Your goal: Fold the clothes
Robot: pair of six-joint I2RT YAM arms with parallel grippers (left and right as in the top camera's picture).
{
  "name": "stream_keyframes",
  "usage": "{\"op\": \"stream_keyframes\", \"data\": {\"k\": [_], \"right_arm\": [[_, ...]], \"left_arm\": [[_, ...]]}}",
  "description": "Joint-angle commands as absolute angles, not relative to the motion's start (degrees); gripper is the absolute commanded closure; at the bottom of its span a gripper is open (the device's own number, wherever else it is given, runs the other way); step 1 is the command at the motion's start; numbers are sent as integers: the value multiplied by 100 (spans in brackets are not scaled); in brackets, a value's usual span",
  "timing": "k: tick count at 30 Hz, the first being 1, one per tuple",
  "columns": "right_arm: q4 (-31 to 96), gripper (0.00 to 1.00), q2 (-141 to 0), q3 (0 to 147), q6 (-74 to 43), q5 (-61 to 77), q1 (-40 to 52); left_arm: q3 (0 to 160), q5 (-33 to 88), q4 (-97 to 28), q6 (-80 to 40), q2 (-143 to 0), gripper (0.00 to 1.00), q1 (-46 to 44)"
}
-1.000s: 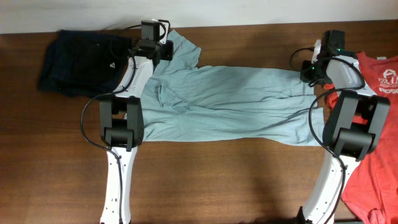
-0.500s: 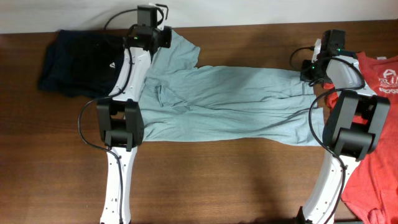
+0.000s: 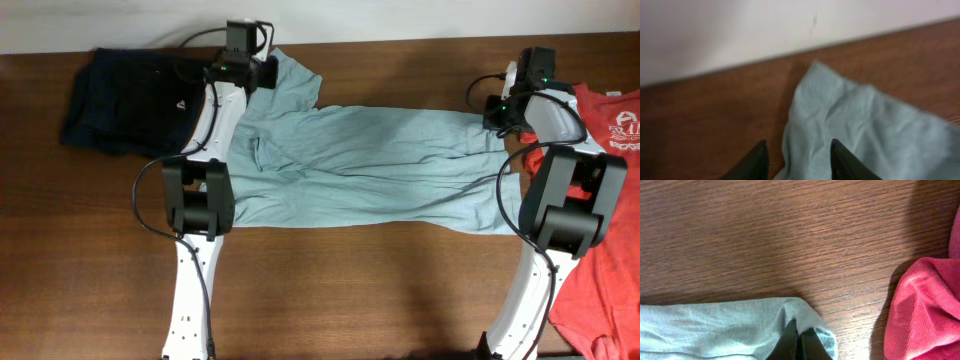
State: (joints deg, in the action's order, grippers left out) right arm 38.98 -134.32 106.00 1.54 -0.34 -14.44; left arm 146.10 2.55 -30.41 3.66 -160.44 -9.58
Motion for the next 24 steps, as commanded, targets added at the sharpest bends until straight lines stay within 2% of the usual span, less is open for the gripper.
{"op": "stream_keyframes", "data": {"k": [1, 6, 7, 9, 12, 24], "right_arm": [[3874, 96, -13539, 10667, 104, -40, -1428], [3874, 96, -13539, 10667, 104, -40, -1428], [3876, 96, -13539, 10667, 104, -40, -1426], [3879, 96, -13539, 10667, 104, -40, -1426], [3881, 96, -13537, 10667, 104, -38, -1428], [3907, 96, -13537, 10667, 128, -38, -1426]], "left_arm": [[14689, 231, -3004, 530, -16250, 53, -987], [14689, 211, -3013, 661, -16361, 55, -987], [14689, 211, -3015, 661, -16374, 63, -987], [14689, 180, -3050, 661, -16383, 86, -987], [14696, -5, -3081, 659, -16378, 98, -987], [15506, -47, -3815, 659, -16147, 99, -969]]}}
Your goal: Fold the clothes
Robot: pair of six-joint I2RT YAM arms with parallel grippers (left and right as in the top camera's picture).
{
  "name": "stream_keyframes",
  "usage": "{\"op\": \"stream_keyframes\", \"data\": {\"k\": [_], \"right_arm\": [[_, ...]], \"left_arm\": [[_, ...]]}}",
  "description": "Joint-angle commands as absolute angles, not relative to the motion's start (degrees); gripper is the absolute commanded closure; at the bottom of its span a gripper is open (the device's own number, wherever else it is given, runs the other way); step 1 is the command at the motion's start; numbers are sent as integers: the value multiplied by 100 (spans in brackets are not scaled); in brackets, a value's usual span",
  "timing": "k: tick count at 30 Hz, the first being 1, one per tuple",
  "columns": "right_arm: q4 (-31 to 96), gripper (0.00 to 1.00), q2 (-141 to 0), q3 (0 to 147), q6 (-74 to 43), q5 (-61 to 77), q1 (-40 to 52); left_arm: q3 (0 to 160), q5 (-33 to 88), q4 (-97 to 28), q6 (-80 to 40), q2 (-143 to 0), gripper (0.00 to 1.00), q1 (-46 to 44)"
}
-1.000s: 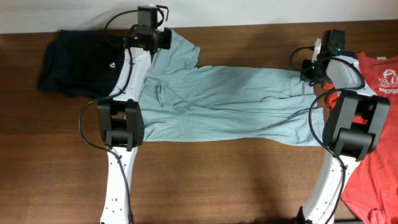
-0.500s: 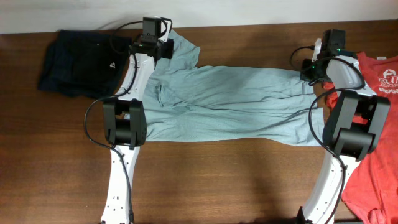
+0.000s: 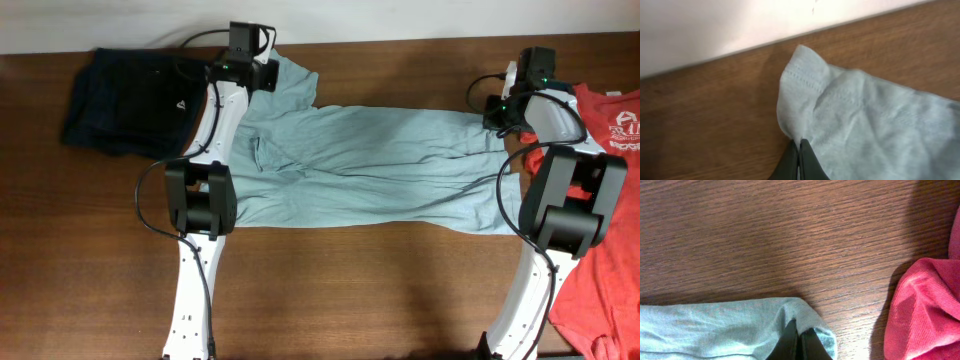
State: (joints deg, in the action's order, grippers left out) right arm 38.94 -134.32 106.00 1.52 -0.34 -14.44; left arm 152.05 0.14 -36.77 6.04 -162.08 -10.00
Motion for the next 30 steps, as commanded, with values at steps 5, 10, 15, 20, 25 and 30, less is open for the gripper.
{"op": "stream_keyframes", "data": {"k": [5, 10, 15, 20, 25, 30], "right_arm": [[4088, 96, -13513, 10742, 292, 14, -1426], [4241, 96, -13415, 10783, 320, 49, -1426], [4265, 96, -13190, 10796, 322, 69, -1426], [4272, 96, -13019, 10796, 438, 336, -1426], [4294, 96, -12899, 10796, 687, 952, -1428], [4449, 96, -12752, 10796, 690, 991, -1428]], "left_arm": [[15659, -47, -4213, 659, -15928, 100, -969], [15659, -47, -4716, 659, -15769, 99, -969], [15659, -49, -5118, 659, -15579, 100, -969], [15659, -49, -5297, 659, -15288, 99, -969], [15659, -47, -5570, 659, -15019, 99, -941], [15659, -45, -6093, 657, -14910, 99, -897]]}}
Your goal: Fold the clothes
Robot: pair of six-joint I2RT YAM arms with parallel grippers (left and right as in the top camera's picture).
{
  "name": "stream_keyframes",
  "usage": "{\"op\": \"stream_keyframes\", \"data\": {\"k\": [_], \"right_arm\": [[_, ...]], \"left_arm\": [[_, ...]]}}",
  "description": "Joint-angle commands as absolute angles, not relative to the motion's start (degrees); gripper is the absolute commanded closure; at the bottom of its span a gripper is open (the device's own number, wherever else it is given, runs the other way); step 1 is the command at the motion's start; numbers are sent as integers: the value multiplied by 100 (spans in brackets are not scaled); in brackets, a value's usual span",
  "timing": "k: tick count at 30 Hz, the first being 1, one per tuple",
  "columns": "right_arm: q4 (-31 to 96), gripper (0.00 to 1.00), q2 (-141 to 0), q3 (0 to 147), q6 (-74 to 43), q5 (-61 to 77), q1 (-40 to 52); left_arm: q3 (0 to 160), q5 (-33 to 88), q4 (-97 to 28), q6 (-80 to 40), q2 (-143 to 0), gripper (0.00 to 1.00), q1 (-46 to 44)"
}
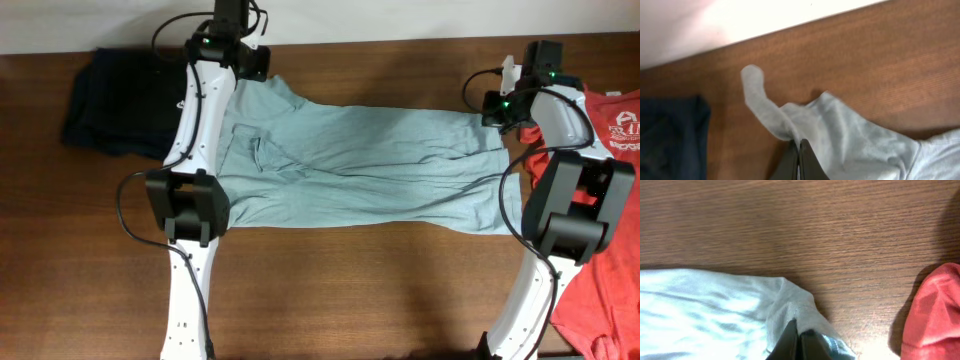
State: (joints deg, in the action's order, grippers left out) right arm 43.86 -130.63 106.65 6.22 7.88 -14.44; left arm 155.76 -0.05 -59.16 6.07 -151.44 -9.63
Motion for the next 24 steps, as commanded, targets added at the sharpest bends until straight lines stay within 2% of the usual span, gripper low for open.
{"op": "stream_keyframes", "data": {"k": [1, 24], "right_arm": [[4486, 96, -12711, 10796, 690, 991, -1428], [6372, 96, -11824, 10796, 729, 989, -1710]], "left_arm": [[15659, -47, -6173, 657, -14903, 100, -893], [15659, 16, -8182, -185, -14374, 99, -574]]}}
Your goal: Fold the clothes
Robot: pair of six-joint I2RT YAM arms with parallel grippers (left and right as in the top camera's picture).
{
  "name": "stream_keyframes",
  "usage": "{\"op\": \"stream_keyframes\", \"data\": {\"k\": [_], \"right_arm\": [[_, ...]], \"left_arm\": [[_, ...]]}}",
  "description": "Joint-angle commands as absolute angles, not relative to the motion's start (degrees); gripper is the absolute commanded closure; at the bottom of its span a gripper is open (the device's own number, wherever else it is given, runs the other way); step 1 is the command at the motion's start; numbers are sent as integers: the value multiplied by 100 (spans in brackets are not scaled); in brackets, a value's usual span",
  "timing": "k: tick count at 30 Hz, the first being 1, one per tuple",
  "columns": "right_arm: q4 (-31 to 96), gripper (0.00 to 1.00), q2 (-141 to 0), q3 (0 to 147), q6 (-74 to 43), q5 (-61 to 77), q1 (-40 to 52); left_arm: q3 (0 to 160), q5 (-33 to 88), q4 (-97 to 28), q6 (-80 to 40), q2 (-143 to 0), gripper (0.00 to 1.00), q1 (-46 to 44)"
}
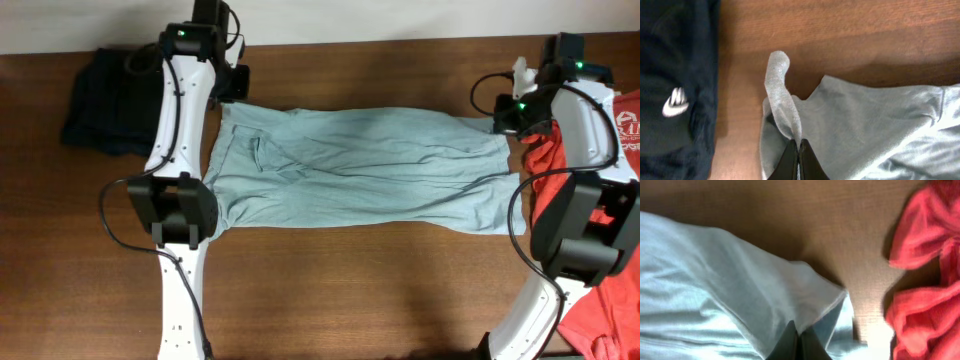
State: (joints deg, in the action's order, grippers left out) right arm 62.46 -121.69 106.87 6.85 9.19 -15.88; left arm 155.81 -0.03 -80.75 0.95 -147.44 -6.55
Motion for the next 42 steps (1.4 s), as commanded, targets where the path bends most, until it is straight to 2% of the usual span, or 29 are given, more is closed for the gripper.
{"op": "stream_keyframes", "data": {"k": [1, 18, 30, 35, 42], "right_arm": [[6486, 96, -11815, 10796, 729, 991, -1737], [7745, 96, -11196, 10792, 353, 989, -1765], [8158, 96, -11196, 10328, -113, 274, -1765], [8171, 96, -11196, 10141, -115, 274, -1772], [8436, 96, -11196, 10130, -202, 272, -1769]], "left_arm": [[15659, 25, -8283, -248, -14372, 99, -543], [15659, 517, -9673, -388, -14365, 99, -482], [15624, 729, -9673, -499, -14320, 100, -482], [15065, 687, -9673, -504, -13985, 99, -482], [13437, 602, -9673, -602, -13242, 99, -482]]}}
